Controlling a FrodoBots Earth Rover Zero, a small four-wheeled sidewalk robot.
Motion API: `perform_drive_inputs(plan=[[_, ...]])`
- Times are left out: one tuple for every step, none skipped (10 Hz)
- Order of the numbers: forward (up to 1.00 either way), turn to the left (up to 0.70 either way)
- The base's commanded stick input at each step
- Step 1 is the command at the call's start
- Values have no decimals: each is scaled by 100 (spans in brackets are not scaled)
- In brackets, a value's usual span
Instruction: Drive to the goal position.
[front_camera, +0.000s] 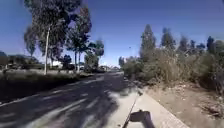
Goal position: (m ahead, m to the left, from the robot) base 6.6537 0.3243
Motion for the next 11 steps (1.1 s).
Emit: perform_drive_inputs(plan=[[100,0],[100,0],[100,0],[100,0],[100,0],[100,0],[100,0],[100,0],[100,0],[100,0],[100,0]])
